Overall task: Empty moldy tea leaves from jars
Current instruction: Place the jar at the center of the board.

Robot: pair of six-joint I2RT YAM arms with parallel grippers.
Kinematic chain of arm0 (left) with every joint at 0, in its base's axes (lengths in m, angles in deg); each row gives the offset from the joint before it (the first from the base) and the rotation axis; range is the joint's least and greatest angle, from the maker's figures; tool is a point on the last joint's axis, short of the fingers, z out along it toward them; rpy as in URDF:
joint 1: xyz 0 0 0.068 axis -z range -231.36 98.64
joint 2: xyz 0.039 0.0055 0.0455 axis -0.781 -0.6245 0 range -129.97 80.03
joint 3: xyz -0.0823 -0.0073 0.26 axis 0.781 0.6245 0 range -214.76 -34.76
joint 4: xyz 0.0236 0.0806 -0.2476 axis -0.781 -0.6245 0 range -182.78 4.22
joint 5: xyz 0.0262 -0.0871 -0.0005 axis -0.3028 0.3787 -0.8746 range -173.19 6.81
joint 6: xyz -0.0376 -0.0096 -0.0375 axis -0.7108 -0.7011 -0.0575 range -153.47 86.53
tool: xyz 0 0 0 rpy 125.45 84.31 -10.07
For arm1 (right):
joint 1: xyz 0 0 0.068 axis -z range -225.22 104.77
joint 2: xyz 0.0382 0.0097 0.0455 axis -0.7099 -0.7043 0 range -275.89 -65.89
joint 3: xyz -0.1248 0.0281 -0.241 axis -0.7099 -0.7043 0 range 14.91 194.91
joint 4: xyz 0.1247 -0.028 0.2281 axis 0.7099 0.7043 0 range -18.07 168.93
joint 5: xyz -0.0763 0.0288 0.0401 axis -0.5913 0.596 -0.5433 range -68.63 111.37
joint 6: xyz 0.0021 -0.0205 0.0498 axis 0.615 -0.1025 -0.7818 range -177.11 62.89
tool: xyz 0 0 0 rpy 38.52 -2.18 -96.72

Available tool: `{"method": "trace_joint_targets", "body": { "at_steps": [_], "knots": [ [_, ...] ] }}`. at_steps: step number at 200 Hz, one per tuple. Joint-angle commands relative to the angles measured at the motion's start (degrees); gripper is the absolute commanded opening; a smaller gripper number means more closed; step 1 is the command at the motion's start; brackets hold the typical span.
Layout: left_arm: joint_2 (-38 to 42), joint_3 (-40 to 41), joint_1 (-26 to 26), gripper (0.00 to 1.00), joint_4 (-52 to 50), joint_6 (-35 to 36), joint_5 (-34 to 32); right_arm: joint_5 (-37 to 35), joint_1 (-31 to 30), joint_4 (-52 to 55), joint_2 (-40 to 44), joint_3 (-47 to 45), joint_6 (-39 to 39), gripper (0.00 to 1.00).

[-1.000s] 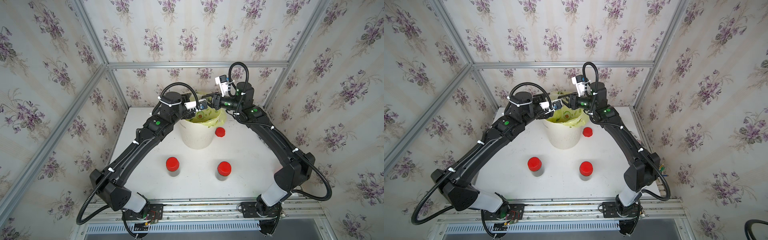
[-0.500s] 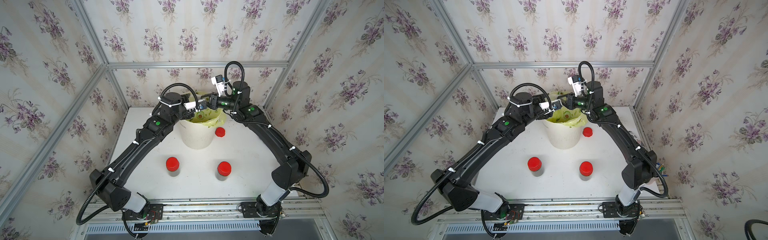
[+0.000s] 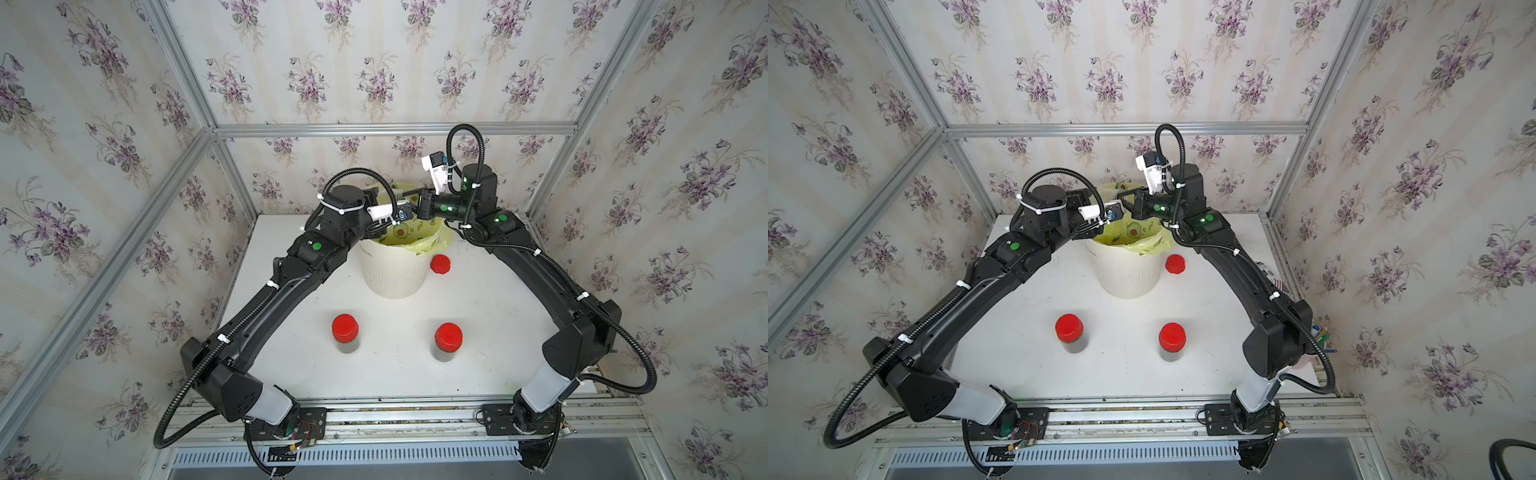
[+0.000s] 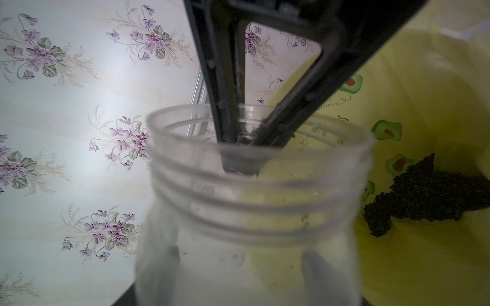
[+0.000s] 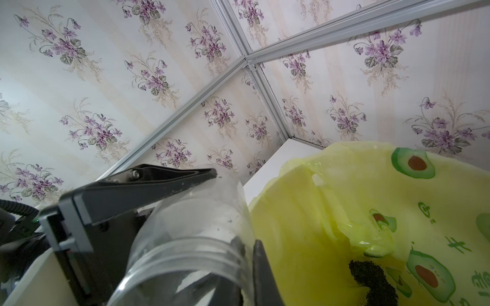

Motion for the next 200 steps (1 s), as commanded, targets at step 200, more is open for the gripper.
{"method": "trace_joint_targets", "body": {
  "at_steps": [200],
  "knots": [
    [4.0, 3.0, -1.0, 1.00, 4.3, -3.0, 5.1, 0.0, 0.5, 2.6, 0.5, 2.0, 0.0, 0.00]
  ]
}}
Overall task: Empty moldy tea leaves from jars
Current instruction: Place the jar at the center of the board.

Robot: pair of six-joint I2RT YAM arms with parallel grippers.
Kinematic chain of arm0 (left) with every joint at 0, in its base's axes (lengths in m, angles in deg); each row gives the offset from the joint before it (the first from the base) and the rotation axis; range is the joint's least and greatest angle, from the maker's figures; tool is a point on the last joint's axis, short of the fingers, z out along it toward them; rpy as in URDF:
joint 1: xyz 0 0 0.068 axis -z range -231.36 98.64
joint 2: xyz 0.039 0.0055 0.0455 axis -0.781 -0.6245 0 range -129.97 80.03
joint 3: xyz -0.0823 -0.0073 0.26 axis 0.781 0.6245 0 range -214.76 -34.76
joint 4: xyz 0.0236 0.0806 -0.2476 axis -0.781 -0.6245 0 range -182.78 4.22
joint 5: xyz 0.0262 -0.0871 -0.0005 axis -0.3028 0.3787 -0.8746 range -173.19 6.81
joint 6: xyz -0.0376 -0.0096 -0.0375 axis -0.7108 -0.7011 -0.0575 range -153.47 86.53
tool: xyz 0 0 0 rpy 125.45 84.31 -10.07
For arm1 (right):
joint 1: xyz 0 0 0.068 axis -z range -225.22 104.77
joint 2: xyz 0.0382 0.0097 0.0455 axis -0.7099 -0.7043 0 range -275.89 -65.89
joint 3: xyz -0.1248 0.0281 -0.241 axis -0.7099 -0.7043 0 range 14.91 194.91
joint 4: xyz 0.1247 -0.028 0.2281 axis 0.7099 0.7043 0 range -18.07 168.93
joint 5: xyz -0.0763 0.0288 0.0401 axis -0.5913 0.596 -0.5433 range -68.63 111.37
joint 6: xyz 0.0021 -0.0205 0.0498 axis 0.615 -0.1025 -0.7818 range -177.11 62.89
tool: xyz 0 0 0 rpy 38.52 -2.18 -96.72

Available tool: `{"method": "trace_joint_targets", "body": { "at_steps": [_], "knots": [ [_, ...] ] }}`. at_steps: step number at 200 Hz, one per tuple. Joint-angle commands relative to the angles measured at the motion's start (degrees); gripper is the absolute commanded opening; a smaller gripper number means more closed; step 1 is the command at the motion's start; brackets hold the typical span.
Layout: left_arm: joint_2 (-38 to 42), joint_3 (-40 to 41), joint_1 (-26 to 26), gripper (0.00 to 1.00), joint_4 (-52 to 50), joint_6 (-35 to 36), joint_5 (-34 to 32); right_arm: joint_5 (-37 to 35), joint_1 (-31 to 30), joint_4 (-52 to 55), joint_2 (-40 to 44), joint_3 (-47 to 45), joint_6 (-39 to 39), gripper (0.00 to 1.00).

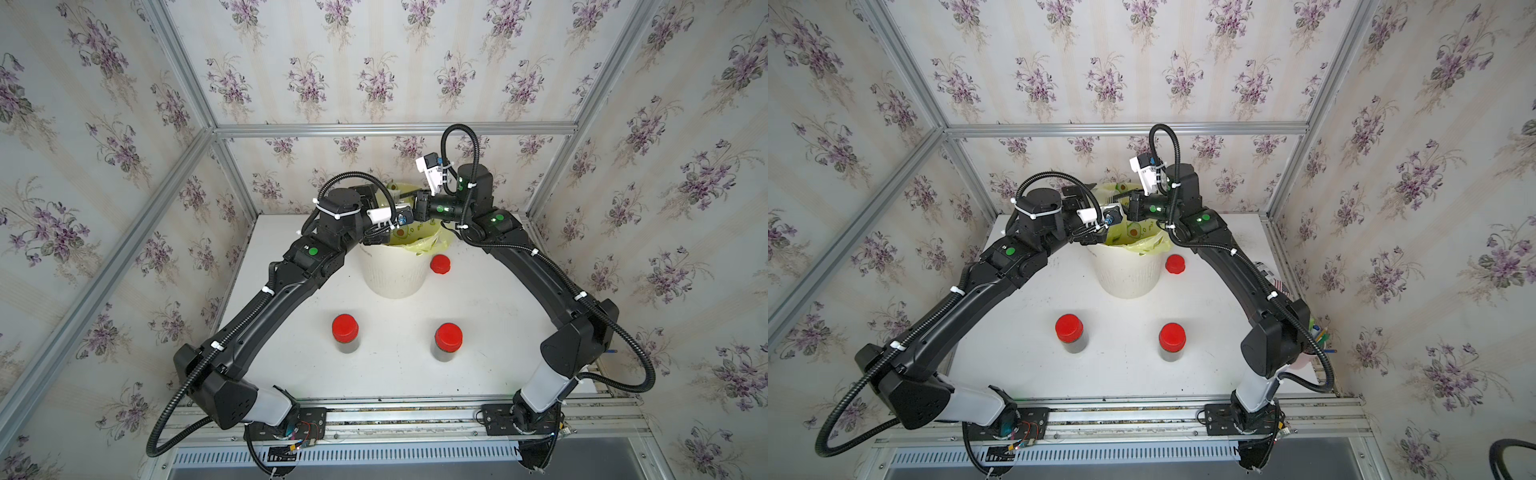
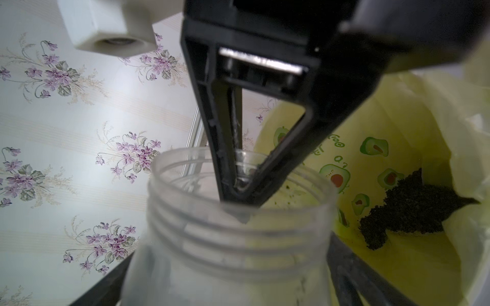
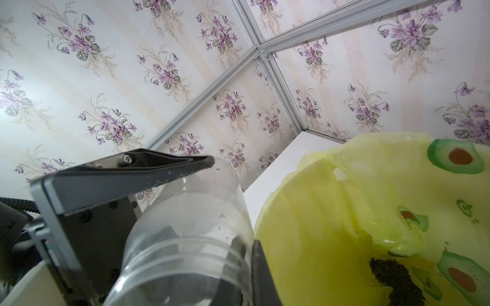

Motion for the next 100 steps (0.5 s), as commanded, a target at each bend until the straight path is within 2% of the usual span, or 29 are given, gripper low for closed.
{"method": "trace_joint_targets", "body": {
  "at_steps": [1, 54, 77, 100],
  "knots": [
    [1.0, 0.3, -0.8, 1.00, 2.5, -2.8, 1.4, -1.3, 0.8, 0.9, 1.0, 0.5, 1.4, 0.00],
    [8.2, 6.4, -4.0, 1.00, 7.7, -11.3, 5.0, -4.3, 6.6, 5.7, 4.8, 0.7, 4.1, 0.00],
    [9.5, 7.5, -5.5, 1.00, 8.6, -16.9, 3.0, -5.8, 11.5, 9.5, 7.2, 1.5, 5.8, 0.00],
    [10.7, 8.7, -7.3, 1.00, 11.4, -23.7, 3.1, -11.9, 16.0, 17.1, 8.9, 3.8, 9.6, 0.00]
  ]
}}
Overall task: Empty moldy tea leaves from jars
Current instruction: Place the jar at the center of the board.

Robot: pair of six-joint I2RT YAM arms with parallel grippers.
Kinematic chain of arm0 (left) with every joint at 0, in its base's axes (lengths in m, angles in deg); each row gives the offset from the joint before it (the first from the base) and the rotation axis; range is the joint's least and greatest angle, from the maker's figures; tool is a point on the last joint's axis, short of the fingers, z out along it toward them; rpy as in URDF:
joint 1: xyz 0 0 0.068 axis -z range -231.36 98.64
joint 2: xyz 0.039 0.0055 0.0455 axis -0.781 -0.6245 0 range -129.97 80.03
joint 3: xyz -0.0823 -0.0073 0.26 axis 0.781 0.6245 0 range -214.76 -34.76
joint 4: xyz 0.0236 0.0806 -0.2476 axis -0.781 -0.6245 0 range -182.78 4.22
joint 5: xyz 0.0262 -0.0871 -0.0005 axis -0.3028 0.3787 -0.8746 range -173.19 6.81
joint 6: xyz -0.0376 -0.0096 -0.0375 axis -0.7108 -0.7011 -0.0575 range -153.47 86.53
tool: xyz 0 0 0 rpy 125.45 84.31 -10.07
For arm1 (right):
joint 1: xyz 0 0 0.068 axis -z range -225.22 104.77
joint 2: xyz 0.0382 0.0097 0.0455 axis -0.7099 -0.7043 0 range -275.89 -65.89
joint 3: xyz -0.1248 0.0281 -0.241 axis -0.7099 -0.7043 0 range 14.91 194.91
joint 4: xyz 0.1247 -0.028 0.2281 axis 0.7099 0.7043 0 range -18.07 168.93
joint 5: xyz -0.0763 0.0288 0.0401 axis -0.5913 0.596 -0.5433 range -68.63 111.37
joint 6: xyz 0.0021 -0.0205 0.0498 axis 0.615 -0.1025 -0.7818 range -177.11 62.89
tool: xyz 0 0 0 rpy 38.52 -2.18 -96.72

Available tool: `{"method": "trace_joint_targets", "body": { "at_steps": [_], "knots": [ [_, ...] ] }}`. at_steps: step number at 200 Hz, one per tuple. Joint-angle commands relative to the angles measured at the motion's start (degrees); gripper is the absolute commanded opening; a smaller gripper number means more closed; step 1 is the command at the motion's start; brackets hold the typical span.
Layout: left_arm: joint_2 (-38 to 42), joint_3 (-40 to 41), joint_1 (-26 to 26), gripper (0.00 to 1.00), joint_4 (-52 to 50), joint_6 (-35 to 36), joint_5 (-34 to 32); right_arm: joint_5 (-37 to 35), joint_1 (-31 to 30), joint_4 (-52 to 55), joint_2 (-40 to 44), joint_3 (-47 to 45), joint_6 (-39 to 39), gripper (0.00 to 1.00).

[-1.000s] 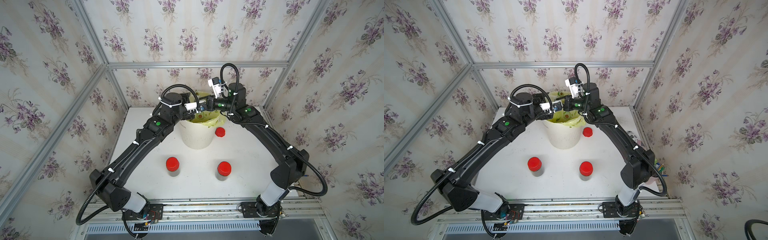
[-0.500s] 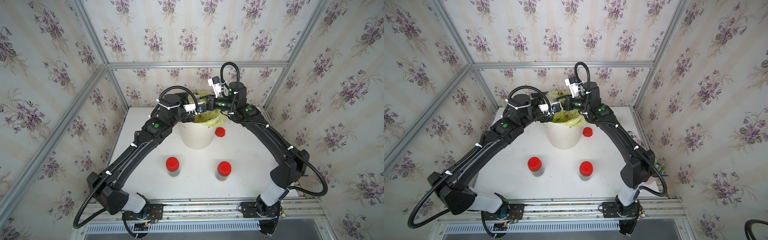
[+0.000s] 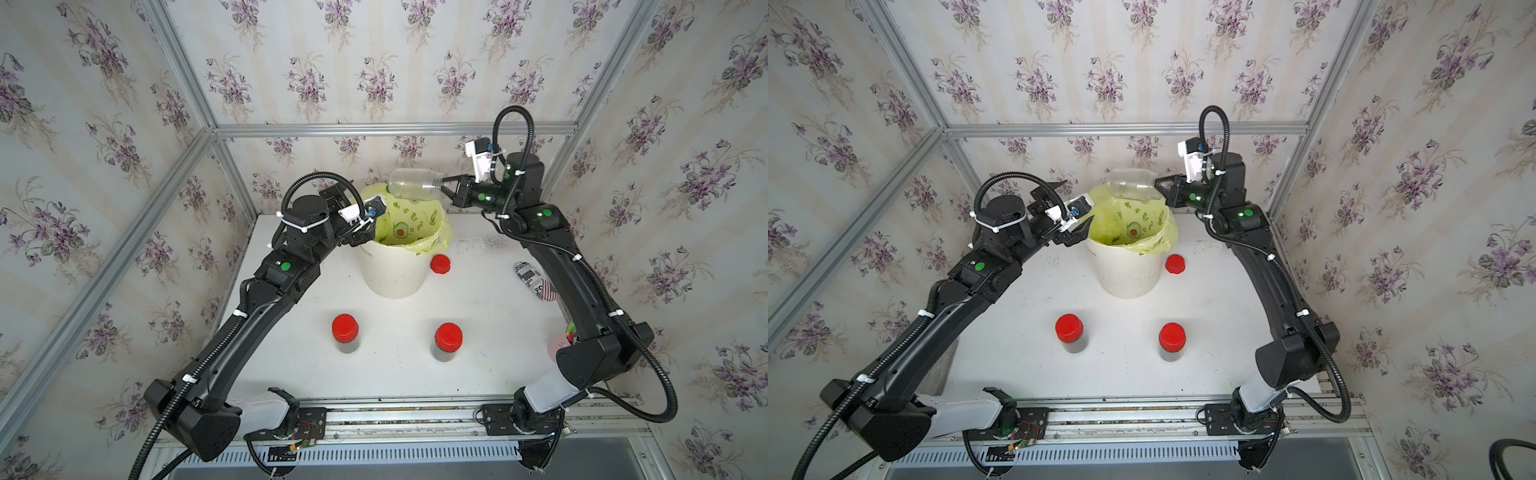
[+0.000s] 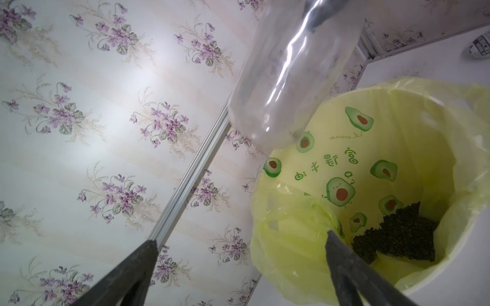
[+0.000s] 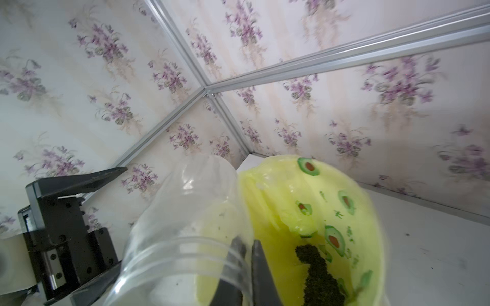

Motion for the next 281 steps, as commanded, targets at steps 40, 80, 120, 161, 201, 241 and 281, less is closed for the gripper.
{"method": "trace_joint_targets", "body": {
  "at_steps": [40, 80, 120, 161, 201, 241, 281],
  "knots": [
    [4.0, 4.5, -3.4, 1.00, 10.4, -20.1, 1.4, -17.6, 6.6, 21.5, 1.3, 4.5, 11.2, 0.00],
    [5.1, 6.6, -6.7, 1.00, 14.2, -36.4, 1.6, -24.1, 7.8, 30.2, -2.0, 3.5, 14.1, 0.00],
    [6.2, 7.6, -8.8, 1.00, 13.4, -43.8, 4.0, -29.0, 7.8, 33.5, -3.8, 2.8, 14.7, 0.00],
    [7.3, 8.2, -9.1, 1.00, 12.0, -44.9, 3.7, -35.8, 7.7, 37.4, -7.1, 2.6, 15.0, 0.00],
    [7.6, 8.8, -9.1, 0.99, 11.1, -44.0, 4.8, -37.6, 7.4, 37.2, -9.6, -1.2, 14.8, 0.00],
    [7.5, 8.6, -9.1, 1.00, 10.9, -43.8, 5.5, -40.4, 6.1, 37.0, -12.7, -3.5, 14.9, 0.00],
    [7.3, 8.4, -9.1, 1.00, 10.5, -43.3, 6.1, -41.4, 5.5, 36.0, -15.0, -5.6, 14.9, 0.00]
  ]
}}
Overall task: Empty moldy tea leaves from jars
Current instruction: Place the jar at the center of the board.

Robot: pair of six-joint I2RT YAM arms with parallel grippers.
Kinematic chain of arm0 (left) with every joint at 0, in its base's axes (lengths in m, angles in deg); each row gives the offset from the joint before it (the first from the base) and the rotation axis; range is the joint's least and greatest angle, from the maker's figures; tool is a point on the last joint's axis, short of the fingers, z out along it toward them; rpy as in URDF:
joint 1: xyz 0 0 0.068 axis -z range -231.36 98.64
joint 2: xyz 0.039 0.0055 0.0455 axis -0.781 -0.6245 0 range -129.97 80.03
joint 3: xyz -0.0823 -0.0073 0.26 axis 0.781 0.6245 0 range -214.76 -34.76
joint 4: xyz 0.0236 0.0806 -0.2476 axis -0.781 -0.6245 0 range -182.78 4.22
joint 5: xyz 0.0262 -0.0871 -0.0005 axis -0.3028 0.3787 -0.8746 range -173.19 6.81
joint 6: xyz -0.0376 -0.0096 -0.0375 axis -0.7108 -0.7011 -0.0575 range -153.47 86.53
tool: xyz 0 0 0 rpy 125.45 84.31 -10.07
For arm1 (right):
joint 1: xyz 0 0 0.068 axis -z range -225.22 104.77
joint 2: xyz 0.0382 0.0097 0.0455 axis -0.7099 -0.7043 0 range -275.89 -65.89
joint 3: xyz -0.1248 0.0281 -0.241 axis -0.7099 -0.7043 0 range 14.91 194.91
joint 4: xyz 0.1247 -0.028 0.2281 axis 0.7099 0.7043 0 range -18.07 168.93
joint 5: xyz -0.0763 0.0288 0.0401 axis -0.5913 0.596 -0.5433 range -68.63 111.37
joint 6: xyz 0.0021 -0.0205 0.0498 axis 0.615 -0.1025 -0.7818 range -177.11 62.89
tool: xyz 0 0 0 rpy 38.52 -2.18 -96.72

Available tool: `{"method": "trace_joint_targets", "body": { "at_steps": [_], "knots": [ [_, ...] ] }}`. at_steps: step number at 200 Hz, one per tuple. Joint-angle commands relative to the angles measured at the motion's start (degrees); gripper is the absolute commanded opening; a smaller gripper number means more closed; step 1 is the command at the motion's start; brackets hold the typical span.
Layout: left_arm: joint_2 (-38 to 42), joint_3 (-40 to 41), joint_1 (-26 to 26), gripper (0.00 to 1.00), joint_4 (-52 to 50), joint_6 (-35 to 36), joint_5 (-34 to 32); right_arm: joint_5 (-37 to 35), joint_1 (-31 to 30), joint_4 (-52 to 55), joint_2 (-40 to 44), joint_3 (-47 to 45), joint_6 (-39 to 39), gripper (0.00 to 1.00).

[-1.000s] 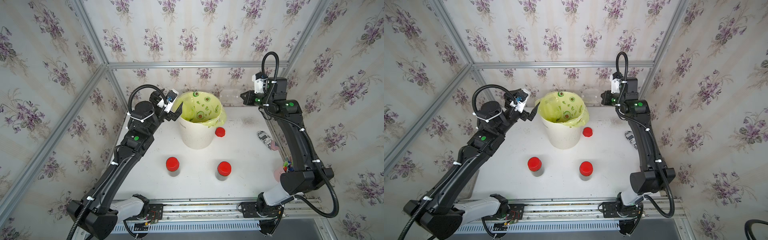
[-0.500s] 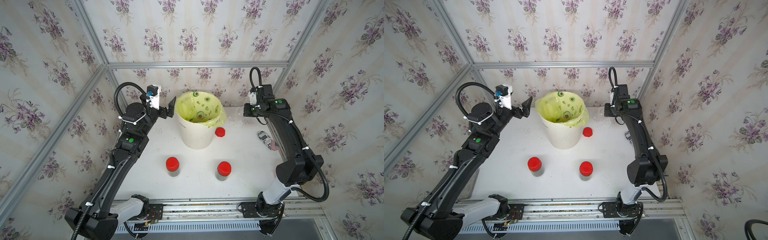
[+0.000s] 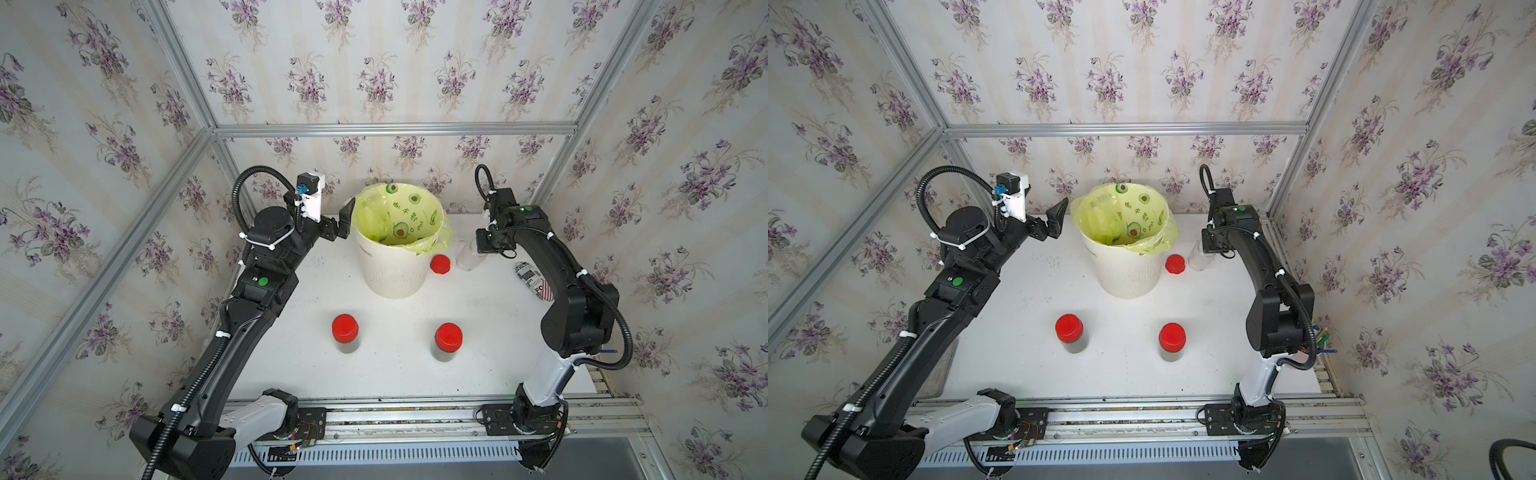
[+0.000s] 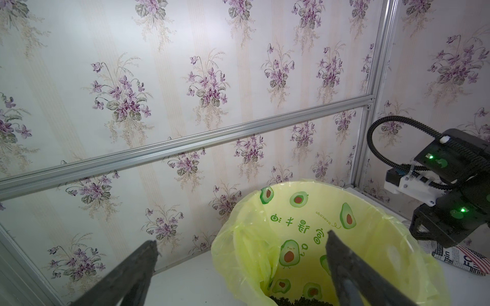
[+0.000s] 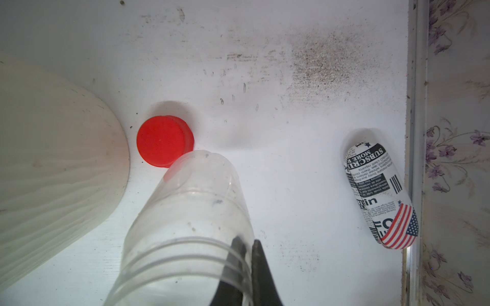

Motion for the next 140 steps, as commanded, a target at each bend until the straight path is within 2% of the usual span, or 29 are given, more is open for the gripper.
{"method": "trace_joint_targets", "body": {
  "at_steps": [1, 33, 91, 140],
  "knots": [
    [0.0, -0.4, 0.0, 1.00, 0.6, -0.2, 1.0, -2.1, -0.3, -0.8, -1.2, -0.8, 0.1, 0.00],
    [-0.3, -0.4, 0.0, 1.00, 0.5, 0.4, 3.1, -4.4, -0.8, -0.7, -3.8, -0.9, 0.1, 0.00],
    [-0.6, -0.4, 0.0, 0.99, 0.2, 1.0, 2.9, -6.7, -2.5, -1.0, -7.4, -0.3, -0.1, 0.00],
    [-0.7, -0.4, 0.1, 1.00, 0.2, 1.2, 3.4, -6.7, -3.1, -1.6, -8.8, -0.6, -0.4, 0.00]
  ]
}}
